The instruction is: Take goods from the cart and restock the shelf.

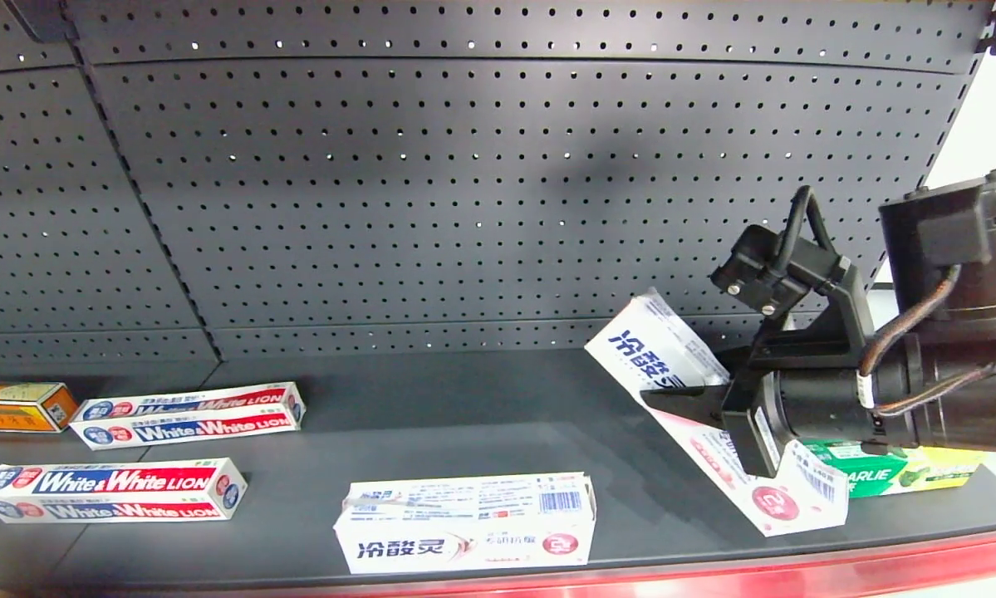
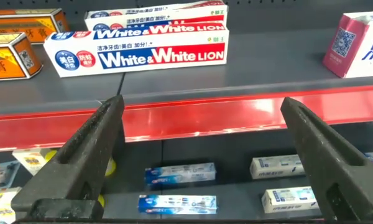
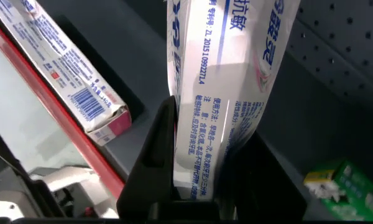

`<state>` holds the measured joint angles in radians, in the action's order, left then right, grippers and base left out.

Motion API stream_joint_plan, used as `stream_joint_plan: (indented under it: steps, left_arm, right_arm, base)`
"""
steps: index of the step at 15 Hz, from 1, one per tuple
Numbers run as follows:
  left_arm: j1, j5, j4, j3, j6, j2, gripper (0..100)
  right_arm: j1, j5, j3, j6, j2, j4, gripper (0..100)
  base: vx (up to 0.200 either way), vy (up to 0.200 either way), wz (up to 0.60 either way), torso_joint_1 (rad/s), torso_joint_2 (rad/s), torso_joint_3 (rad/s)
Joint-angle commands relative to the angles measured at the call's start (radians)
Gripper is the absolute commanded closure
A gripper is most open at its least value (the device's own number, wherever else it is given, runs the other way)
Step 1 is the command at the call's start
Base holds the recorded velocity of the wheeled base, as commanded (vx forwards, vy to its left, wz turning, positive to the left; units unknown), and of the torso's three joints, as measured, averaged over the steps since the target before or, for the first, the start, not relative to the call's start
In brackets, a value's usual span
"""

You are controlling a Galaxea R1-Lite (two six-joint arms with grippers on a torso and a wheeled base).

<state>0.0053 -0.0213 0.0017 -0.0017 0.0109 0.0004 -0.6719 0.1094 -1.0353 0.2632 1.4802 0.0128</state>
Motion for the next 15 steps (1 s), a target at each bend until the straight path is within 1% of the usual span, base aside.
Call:
stream_joint_plan:
  steps: [1, 3, 5, 6, 7, 8, 9, 10, 12, 14, 15]
  left_arm:
    - [0.001, 0.000, 0.000, 0.000, 0.000, 0.000, 0]
    - [0.001, 0.000, 0.000, 0.000, 0.000, 0.000, 0]
    - [0.001, 0.000, 0.000, 0.000, 0.000, 0.000, 0]
    - [0.001, 0.000, 0.000, 0.000, 0.000, 0.000, 0]
    - [0.001, 0.000, 0.000, 0.000, 0.000, 0.000, 0]
    - [0.001, 0.000, 0.000, 0.000, 0.000, 0.000, 0]
    - [0.001, 0.000, 0.000, 0.000, 0.000, 0.000, 0]
    - [0.001, 0.000, 0.000, 0.000, 0.000, 0.000, 0]
    - [0.001, 0.000, 0.000, 0.000, 0.000, 0.000, 0]
    - [0.001, 0.000, 0.000, 0.000, 0.000, 0.000, 0]
    - [0.001, 0.000, 0.000, 0.000, 0.000, 0.000, 0]
  right_arm:
    - [0.017, 0.029, -0.025, 0.030, 0.066, 0.001, 100]
    - [0.017, 0.038, -0.063, 0.044, 0.109, 0.003, 100]
    - [0.008, 0.050, -0.169, 0.045, 0.169, 0.047, 100]
    - [0.000, 0.058, -0.247, 0.053, 0.201, 0.102, 100]
    - [-0.003, 0.069, -0.298, 0.073, 0.226, 0.134, 100]
    - [-0.003, 0.070, -0.302, 0.076, 0.229, 0.136, 100]
    - [-0.003, 0.092, -0.336, 0.106, 0.262, 0.145, 100]
    - [-0.002, 0.118, -0.342, 0.134, 0.275, 0.147, 100]
    - [-0.002, 0.131, -0.358, 0.172, 0.305, 0.147, 100]
    - [-0.009, 0.128, -0.405, 0.182, 0.348, 0.148, 100]
    - [-0.012, 0.128, -0.456, 0.194, 0.376, 0.174, 100]
  base:
    - [0.000, 0.000, 0.00, 0.000, 0.00, 0.000]
    - [0.000, 0.000, 0.00, 0.000, 0.00, 0.000]
    - [0.000, 0.000, 0.00, 0.000, 0.00, 0.000]
    - [0.000, 0.000, 0.00, 0.000, 0.00, 0.000]
    - [0.000, 0.000, 0.00, 0.000, 0.00, 0.000]
    - [0.000, 0.000, 0.00, 0.000, 0.00, 0.000]
    - [0.000, 0.000, 0.00, 0.000, 0.00, 0.000]
    - [0.000, 0.000, 0.00, 0.000, 0.00, 0.000]
    - [0.000, 0.000, 0.00, 0.000, 0.00, 0.000]
    - [0.000, 0.000, 0.00, 0.000, 0.00, 0.000]
    - [0.000, 0.000, 0.00, 0.000, 0.00, 0.000]
